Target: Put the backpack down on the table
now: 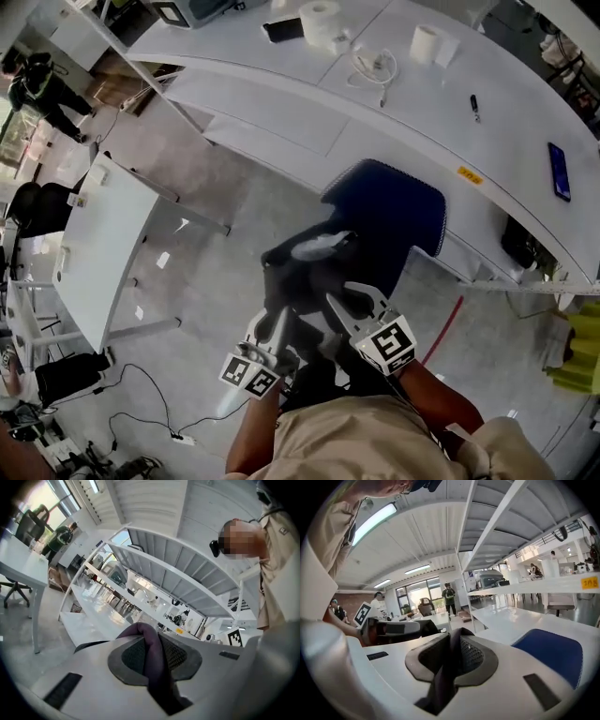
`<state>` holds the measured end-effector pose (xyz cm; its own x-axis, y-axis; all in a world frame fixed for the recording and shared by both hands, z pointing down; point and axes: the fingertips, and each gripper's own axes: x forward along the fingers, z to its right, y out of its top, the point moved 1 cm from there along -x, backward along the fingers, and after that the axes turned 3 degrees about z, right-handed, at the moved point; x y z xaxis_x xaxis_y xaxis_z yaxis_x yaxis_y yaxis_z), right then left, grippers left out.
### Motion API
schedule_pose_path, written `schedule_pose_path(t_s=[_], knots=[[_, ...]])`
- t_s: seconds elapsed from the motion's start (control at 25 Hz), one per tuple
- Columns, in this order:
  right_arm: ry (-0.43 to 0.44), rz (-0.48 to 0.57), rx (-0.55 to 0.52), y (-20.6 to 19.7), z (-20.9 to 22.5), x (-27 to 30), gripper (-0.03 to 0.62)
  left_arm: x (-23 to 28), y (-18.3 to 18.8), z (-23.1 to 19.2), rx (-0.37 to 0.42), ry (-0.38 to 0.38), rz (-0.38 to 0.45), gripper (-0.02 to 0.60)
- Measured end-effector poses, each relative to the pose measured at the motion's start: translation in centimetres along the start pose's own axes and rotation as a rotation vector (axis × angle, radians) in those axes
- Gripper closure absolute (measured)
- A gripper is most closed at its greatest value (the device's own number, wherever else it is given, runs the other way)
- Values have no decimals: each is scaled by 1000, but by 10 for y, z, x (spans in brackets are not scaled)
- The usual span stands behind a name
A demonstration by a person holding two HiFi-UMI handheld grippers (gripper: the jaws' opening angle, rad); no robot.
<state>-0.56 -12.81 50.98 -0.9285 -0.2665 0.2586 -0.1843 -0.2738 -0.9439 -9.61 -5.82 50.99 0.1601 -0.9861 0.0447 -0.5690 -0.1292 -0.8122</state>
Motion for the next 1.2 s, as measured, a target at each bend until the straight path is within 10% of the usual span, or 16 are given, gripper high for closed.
schedule_pose_path(t_s=[0.64, 1.2], knots=[[184, 270, -133, 190, -150, 152, 526, -119, 255, -65, 315, 47, 332, 514], [394, 320, -142, 254, -314, 277, 528, -267, 381, -130, 440, 161, 500, 514]])
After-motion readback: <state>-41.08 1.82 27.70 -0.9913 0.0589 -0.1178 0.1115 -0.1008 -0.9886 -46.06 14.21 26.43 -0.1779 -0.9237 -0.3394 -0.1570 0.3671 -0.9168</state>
